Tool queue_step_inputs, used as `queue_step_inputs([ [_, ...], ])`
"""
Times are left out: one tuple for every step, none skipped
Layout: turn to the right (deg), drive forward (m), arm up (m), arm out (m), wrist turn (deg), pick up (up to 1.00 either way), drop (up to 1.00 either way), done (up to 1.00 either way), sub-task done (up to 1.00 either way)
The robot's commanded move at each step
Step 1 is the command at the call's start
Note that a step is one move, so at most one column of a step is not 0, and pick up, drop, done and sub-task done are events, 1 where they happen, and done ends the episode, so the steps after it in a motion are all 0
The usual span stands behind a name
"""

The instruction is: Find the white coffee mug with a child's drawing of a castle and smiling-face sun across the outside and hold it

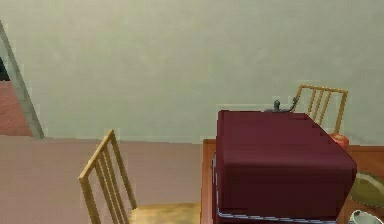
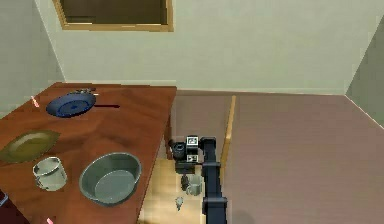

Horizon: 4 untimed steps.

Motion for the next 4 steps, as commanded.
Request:
queue_step_inputs([
  [0.0,0.0,0.0,0.0,3.0,0.0,0.0,0.0,0.0],
  [0.0,0.0,-0.3,0.0,0.0,0.0,0.0,0.0,0.0],
  [0.0,0.0,0.0,0.0,0.0,1.0,0.0,0.0,0.0],
  [0.0,0.0,0.1,0.0,0.0,0.0,0.0,0.0,0.0],
])
